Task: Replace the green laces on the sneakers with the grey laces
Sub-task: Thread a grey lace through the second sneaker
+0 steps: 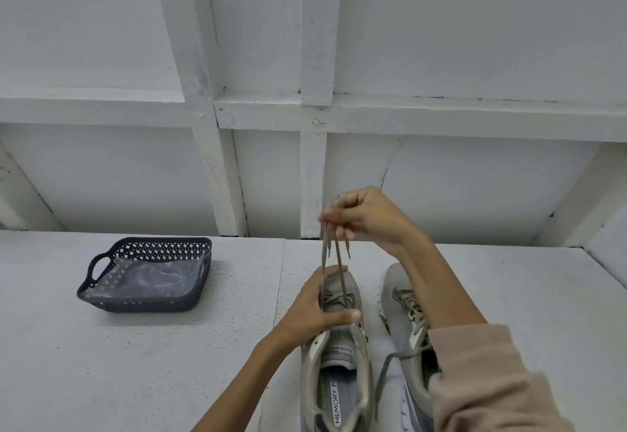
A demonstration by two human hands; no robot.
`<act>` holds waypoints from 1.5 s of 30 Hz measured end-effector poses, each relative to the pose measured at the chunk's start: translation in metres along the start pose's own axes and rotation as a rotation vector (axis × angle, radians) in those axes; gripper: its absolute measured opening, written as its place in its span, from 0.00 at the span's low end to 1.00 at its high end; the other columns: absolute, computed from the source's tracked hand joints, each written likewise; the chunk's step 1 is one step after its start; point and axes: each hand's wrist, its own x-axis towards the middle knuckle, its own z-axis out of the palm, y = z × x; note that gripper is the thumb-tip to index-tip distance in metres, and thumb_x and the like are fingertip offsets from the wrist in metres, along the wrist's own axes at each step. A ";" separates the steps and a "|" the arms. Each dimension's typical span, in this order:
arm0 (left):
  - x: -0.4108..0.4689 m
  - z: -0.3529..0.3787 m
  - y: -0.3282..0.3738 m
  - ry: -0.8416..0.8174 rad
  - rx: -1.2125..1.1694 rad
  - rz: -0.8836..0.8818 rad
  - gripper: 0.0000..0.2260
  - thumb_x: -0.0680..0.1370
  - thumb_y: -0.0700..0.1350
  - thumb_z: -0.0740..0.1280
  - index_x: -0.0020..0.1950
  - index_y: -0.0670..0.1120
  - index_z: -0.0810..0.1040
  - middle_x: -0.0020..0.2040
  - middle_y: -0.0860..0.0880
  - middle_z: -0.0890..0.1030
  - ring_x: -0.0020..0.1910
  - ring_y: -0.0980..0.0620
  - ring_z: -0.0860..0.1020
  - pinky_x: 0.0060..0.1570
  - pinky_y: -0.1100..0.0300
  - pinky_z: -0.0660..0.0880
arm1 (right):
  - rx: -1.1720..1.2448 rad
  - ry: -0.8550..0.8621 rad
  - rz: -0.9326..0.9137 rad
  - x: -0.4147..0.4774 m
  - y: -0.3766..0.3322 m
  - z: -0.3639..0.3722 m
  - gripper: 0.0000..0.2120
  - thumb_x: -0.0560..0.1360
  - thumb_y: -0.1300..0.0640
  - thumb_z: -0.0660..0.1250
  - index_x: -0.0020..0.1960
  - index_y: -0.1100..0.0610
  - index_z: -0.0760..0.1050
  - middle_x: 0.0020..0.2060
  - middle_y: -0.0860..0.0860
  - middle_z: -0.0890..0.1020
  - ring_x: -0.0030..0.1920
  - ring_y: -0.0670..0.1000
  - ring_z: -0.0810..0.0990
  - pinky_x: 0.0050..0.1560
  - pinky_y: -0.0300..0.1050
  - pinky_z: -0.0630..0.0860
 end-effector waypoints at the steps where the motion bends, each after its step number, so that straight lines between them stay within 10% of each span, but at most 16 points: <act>1: 0.000 -0.001 0.000 0.003 0.011 0.000 0.34 0.65 0.55 0.77 0.69 0.57 0.68 0.66 0.58 0.70 0.62 0.70 0.70 0.56 0.75 0.68 | 0.070 0.041 -0.039 0.004 -0.007 -0.001 0.04 0.74 0.66 0.69 0.43 0.67 0.80 0.29 0.53 0.81 0.25 0.45 0.75 0.27 0.32 0.71; 10: -0.004 -0.002 0.004 -0.041 -0.033 -0.050 0.21 0.71 0.44 0.76 0.62 0.45 0.77 0.63 0.54 0.75 0.55 0.75 0.73 0.51 0.78 0.68 | 0.434 0.233 -0.092 0.035 -0.016 -0.003 0.06 0.77 0.64 0.66 0.43 0.65 0.78 0.30 0.52 0.79 0.28 0.43 0.75 0.29 0.30 0.72; 17: -0.001 0.002 0.000 -0.086 -0.033 -0.124 0.20 0.65 0.57 0.78 0.53 0.50 0.82 0.62 0.56 0.78 0.62 0.60 0.76 0.72 0.48 0.63 | 0.489 0.351 -0.078 0.054 -0.015 -0.011 0.05 0.77 0.65 0.67 0.43 0.65 0.78 0.27 0.51 0.80 0.25 0.42 0.73 0.26 0.29 0.70; 21: 0.000 0.001 0.000 -0.088 -0.099 -0.128 0.28 0.64 0.56 0.77 0.58 0.43 0.75 0.61 0.54 0.80 0.59 0.59 0.78 0.60 0.64 0.74 | 0.489 0.326 -0.060 0.054 -0.013 -0.014 0.05 0.77 0.64 0.67 0.44 0.65 0.78 0.29 0.52 0.79 0.26 0.42 0.74 0.27 0.29 0.70; 27: -0.004 0.002 -0.001 0.017 -0.150 -0.048 0.19 0.68 0.44 0.79 0.50 0.43 0.72 0.60 0.53 0.81 0.59 0.54 0.79 0.63 0.50 0.75 | 0.433 0.297 -0.034 0.051 -0.011 -0.018 0.05 0.77 0.62 0.68 0.44 0.63 0.78 0.31 0.51 0.78 0.29 0.44 0.74 0.27 0.31 0.70; 34: 0.024 -0.017 0.055 0.115 -0.272 0.098 0.13 0.76 0.47 0.70 0.60 0.49 0.80 0.58 0.54 0.82 0.59 0.59 0.77 0.55 0.68 0.75 | 0.229 0.295 0.028 0.046 0.006 -0.016 0.11 0.69 0.72 0.72 0.43 0.58 0.76 0.32 0.49 0.80 0.32 0.46 0.78 0.34 0.38 0.71; 45: 0.042 -0.050 0.046 0.611 -0.613 -0.003 0.09 0.81 0.38 0.62 0.59 0.42 0.79 0.36 0.49 0.74 0.35 0.55 0.74 0.43 0.63 0.79 | 0.603 0.693 0.134 0.023 0.061 -0.065 0.20 0.71 0.79 0.66 0.61 0.72 0.69 0.41 0.62 0.79 0.37 0.54 0.82 0.35 0.44 0.83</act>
